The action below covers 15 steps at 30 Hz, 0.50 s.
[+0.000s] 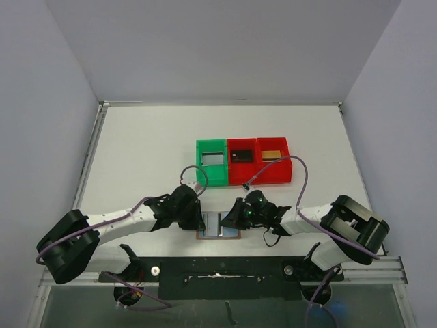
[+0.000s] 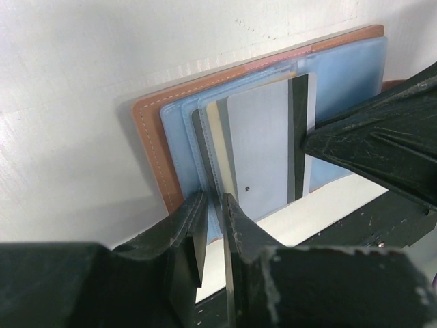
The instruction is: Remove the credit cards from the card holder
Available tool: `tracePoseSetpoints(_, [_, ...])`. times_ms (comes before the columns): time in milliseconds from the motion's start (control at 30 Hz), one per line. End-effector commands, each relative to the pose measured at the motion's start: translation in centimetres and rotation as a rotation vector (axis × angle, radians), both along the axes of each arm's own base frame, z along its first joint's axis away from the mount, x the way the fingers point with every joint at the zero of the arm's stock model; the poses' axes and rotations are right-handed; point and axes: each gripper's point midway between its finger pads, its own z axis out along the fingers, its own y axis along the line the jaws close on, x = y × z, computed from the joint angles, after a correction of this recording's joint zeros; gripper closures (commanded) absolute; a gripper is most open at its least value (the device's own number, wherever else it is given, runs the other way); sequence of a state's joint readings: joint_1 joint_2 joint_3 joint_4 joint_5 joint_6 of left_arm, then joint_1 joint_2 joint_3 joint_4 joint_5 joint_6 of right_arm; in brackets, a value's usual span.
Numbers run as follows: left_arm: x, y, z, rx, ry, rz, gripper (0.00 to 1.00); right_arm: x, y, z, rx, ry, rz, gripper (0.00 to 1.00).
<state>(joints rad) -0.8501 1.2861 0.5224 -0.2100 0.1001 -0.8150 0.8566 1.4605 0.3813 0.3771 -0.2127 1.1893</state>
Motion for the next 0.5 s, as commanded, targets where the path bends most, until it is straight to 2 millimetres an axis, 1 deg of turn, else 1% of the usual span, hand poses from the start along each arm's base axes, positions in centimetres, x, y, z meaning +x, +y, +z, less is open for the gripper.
tracePoseSetpoints(0, [0.7,0.0,1.0,0.007,-0.046,-0.002,0.85,0.1,0.5,0.9,0.035,-0.027,0.036,1.0])
tracePoseSetpoints(133, [0.9,-0.1,1.5,0.005,-0.055,0.0,0.84,0.3,0.5,0.6,0.034,-0.022,0.025,1.0])
tracePoseSetpoints(200, [1.1,-0.3,2.2,-0.008,-0.065,0.01,0.8,0.3,0.3,0.4,0.028,-0.017,0.012,1.0])
tracePoseSetpoints(267, [1.5,-0.8,3.4,-0.048,-0.082,0.023,0.76,0.3,0.1,0.4,0.021,-0.016,0.006,1.0])
tracePoseSetpoints(400, [2.5,-2.7,6.7,-0.169,-0.142,0.031,0.66,0.3,0.1,0.2,0.014,-0.014,0.011,1.0])
tracePoseSetpoints(467, [2.8,-3.7,7.8,-0.218,-0.154,0.016,0.64,0.2,0.2,0.0,0.01,-0.009,0.018,1.0])
